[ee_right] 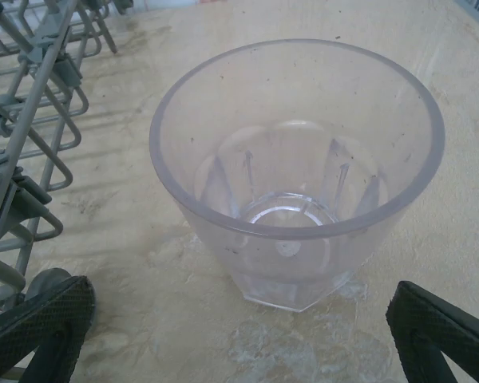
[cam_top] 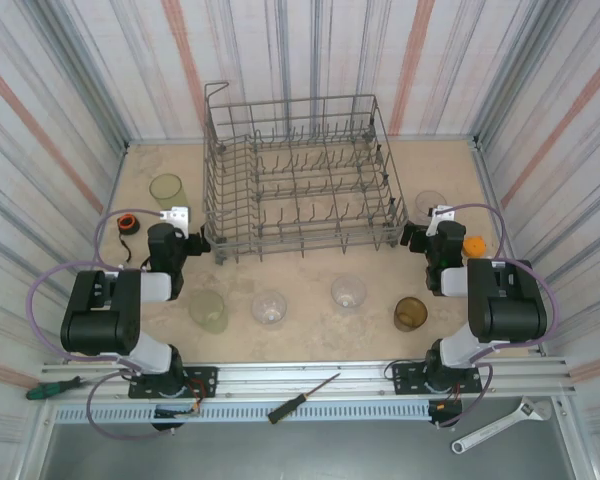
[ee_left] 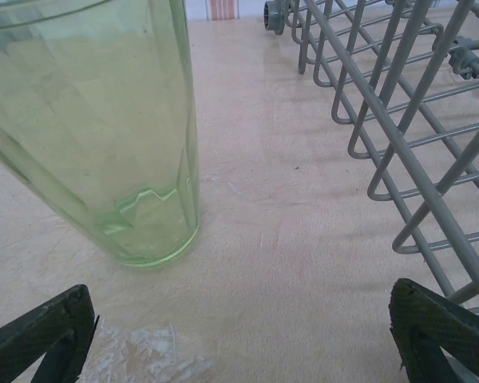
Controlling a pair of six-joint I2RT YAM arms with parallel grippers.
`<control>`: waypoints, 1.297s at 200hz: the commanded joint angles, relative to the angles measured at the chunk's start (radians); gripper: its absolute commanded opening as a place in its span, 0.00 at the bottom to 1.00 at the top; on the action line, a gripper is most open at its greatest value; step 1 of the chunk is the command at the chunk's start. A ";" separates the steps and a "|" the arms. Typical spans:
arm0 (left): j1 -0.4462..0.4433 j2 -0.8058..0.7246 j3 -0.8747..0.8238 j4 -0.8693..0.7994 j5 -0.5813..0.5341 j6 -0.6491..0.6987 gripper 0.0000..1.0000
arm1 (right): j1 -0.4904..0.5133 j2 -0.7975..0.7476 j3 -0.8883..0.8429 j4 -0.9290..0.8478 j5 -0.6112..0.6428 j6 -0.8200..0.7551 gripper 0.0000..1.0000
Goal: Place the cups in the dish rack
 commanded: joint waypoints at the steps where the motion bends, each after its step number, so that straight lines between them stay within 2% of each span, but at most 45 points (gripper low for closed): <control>1: -0.009 0.003 0.020 0.001 0.046 0.020 0.99 | -0.001 -0.006 0.017 -0.001 -0.014 -0.013 0.99; 185: -0.014 -0.001 0.016 0.006 0.032 0.023 0.99 | 0.002 -0.012 0.011 0.005 0.005 -0.009 0.99; 203: -0.030 -0.011 0.017 -0.002 -0.007 0.026 0.99 | 0.012 -0.051 0.010 -0.022 0.064 0.001 0.99; 232: -0.057 -0.042 0.025 -0.033 -0.093 0.024 0.99 | 0.031 -0.187 0.032 -0.166 0.148 0.007 0.99; 259: -0.106 -0.091 0.098 -0.196 -0.202 0.044 0.99 | 0.036 -0.300 0.033 -0.244 0.201 0.037 0.99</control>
